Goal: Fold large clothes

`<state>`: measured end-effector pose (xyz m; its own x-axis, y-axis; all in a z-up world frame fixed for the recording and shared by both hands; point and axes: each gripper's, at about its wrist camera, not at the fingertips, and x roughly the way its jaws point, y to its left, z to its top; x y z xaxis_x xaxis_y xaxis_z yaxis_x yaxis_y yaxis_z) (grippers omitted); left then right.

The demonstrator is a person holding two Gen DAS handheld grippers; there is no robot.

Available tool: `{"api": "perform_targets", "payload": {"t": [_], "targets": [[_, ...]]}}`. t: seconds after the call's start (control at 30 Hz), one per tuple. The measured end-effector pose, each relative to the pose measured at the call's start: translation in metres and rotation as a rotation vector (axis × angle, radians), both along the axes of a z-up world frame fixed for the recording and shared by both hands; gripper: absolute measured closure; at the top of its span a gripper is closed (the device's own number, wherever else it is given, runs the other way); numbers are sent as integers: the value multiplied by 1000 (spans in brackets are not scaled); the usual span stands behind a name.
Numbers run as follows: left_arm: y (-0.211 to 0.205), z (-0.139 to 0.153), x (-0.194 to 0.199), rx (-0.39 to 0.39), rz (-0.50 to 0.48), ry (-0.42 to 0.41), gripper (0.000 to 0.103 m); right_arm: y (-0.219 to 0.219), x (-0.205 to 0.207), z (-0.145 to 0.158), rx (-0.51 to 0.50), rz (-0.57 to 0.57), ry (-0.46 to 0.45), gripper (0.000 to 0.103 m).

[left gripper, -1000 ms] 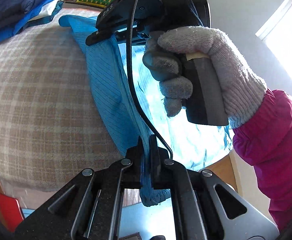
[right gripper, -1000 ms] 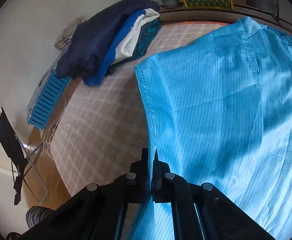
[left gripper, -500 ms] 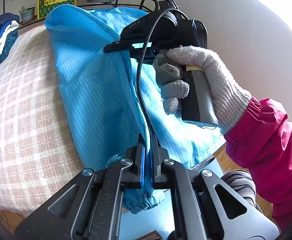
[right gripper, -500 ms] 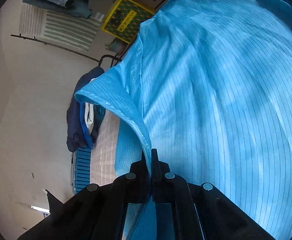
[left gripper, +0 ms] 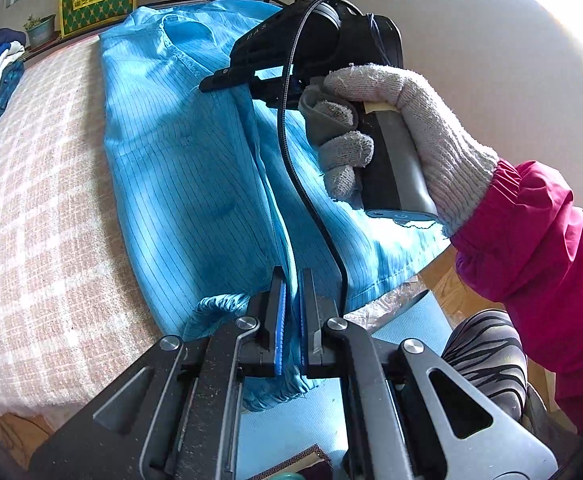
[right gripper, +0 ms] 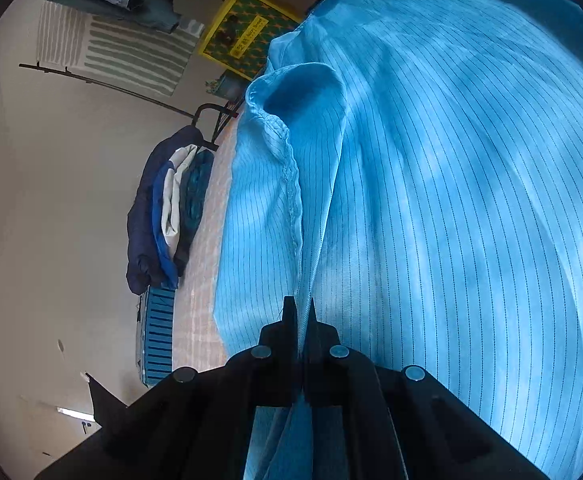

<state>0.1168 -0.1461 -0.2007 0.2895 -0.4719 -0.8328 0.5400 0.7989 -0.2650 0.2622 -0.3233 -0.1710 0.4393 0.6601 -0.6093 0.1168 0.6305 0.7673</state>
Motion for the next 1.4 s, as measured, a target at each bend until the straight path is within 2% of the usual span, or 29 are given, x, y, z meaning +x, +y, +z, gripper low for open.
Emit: {"api": "perform_targets", "payload": {"t": [0.07, 0.13, 0.17, 0.2, 0.23, 0.27, 0.3, 0.43, 0.57, 0.63, 0.73, 0.8, 0.83, 0.87, 0.9, 1.03, 1.2, 1.33, 1.37, 1.4], "targets": [[10, 2, -4, -11, -3, 10, 101, 3, -3, -1, -22, 17, 16, 103], [23, 4, -8, -45, -18, 36, 99, 9, -4, 5, -106, 65, 11, 102], [28, 8, -10, -55, -21, 48, 93, 13, -5, 9, -147, 93, 4, 98], [36, 10, -12, -62, -18, 55, 85, 15, -6, 13, -184, 120, 5, 93], [45, 14, -18, -78, -14, 60, 81, 15, -7, 17, -213, 139, 12, 86], [54, 17, -20, -100, -11, 67, 78, 14, -8, 24, -241, 149, 8, 67], [62, 20, -21, -119, -2, 74, 78, 12, -10, 33, -269, 156, -7, 62], [84, 26, -7, -141, 72, 58, 78, 5, -12, 74, -390, 203, -89, 62], [83, 23, 17, -180, 99, 41, 78, -1, -3, 107, -412, 229, -140, 59], [78, 13, 30, -199, 99, 72, 78, 3, -1, 116, -416, 252, -157, 59], [79, -7, 45, -237, 94, 183, 78, 19, -8, 110, -419, 318, -121, 59], [90, -11, 46, -248, 110, 195, 78, 33, -20, 97, -475, 359, -78, 57], [96, -13, 47, -253, 121, 201, 78, 39, -28, 89, -504, 373, -57, 53], [102, -15, 49, -256, 134, 211, 78, 43, -34, 80, -527, 374, -23, 44], [107, -17, 51, -259, 150, 220, 78, 43, -42, 70, -530, 362, 14, 42], [117, -24, 57, -278, 176, 246, 78, 34, -71, 42, -402, 298, 172, 42], [108, -32, 57, -255, 145, 256, 78, 40, -106, 36, -272, 268, 264, 38], [102, -35, 52, -250, 121, 264, 78, 59, -118, 26, -234, 273, 343, 39], [101, -34, 50, -245, 117, 257, 78, 64, -117, 24, -236, 289, 350, 47], [101, -33, 50, -242, 119, 247, 78, 70, -116, 22, -247, 315, 351, 73]]}}
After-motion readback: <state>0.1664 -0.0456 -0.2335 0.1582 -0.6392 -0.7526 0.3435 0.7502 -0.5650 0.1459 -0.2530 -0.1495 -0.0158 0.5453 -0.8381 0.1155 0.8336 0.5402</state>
